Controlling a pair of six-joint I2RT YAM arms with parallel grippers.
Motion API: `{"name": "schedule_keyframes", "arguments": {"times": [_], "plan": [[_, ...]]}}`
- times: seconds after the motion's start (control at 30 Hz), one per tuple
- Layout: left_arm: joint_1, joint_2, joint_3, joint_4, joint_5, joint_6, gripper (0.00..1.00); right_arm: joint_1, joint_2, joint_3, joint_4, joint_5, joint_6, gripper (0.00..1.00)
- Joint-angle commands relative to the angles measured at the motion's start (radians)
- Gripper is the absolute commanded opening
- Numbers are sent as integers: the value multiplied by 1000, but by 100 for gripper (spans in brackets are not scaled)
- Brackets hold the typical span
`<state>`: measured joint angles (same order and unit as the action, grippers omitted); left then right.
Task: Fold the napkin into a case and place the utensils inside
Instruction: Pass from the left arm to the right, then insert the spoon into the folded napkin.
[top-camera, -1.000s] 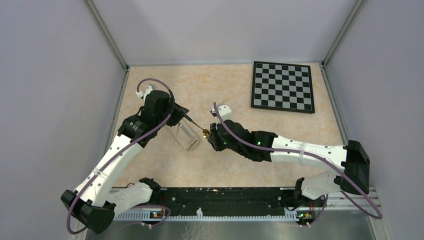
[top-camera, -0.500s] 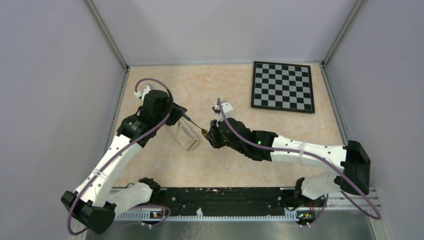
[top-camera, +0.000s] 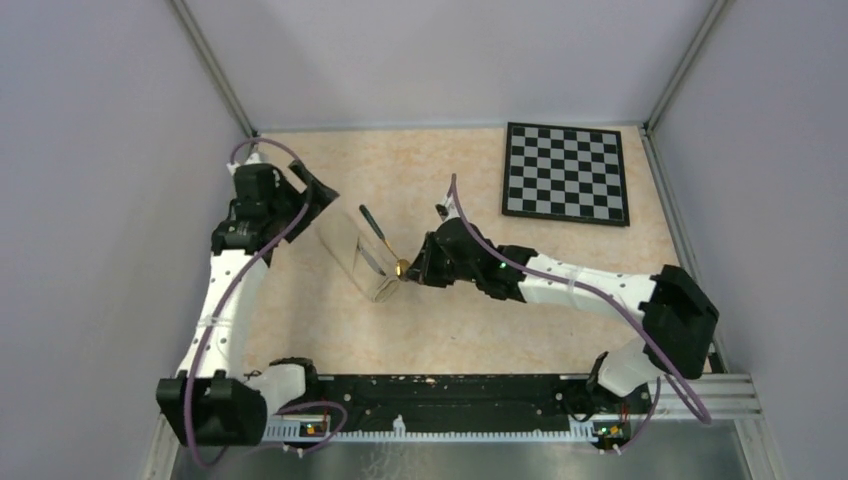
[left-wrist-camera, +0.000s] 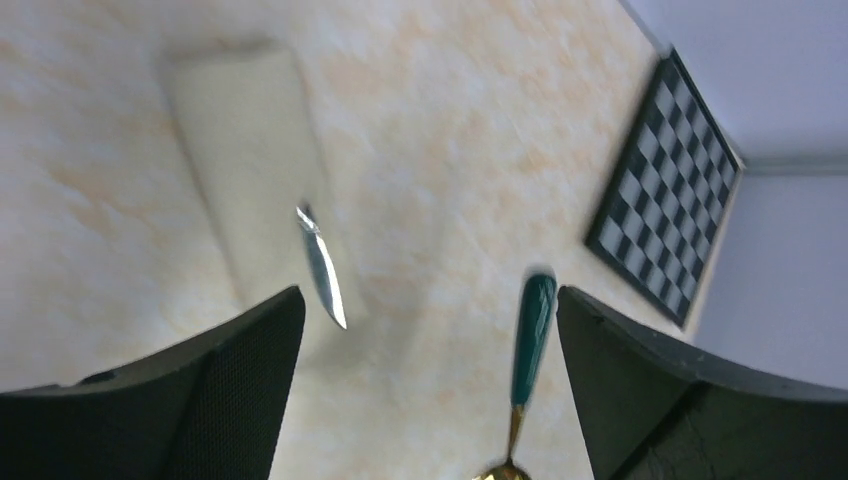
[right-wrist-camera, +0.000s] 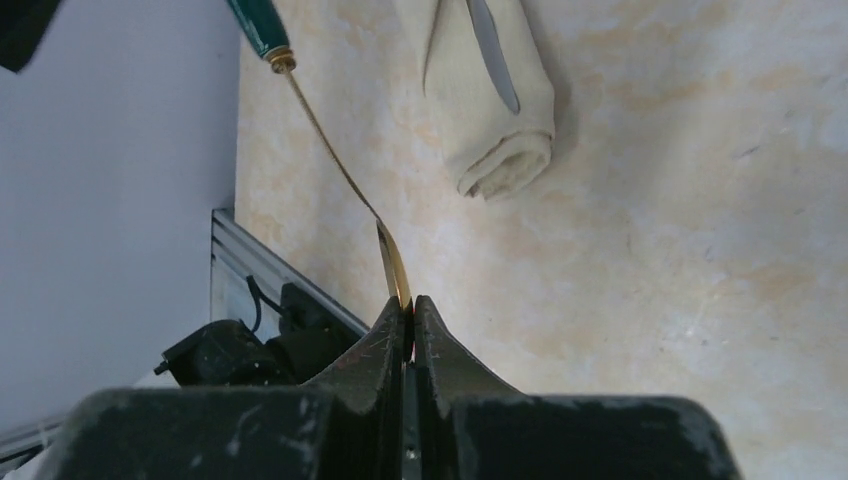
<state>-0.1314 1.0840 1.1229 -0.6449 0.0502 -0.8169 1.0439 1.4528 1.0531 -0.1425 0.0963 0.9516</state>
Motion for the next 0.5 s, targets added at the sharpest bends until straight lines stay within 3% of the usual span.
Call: {"name": "schedule_keyframes", "arguments": {"times": [0.0, 0.07, 0.23, 0.3, 0.33, 0.47], "plan": [[291, 96, -74, 160, 357, 312, 99, -1, 119, 41, 5, -240, 172, 0], [336, 163, -95, 231, 417, 358, 94, -2, 165, 55, -2, -286, 178, 0], [364, 397, -77, 297, 506, 425, 62, -2, 241, 87, -37, -367, 178, 0], [363, 494, -34, 286, 538, 434, 54, -5, 263, 91, -45, -375, 176, 0], [364, 536, -1, 278, 537, 437, 44, -7, 276, 98, -55, -384, 174, 0], [364, 626, 72, 256, 494, 451, 36, -28, 329, 126, -73, -425, 178, 0]]}}
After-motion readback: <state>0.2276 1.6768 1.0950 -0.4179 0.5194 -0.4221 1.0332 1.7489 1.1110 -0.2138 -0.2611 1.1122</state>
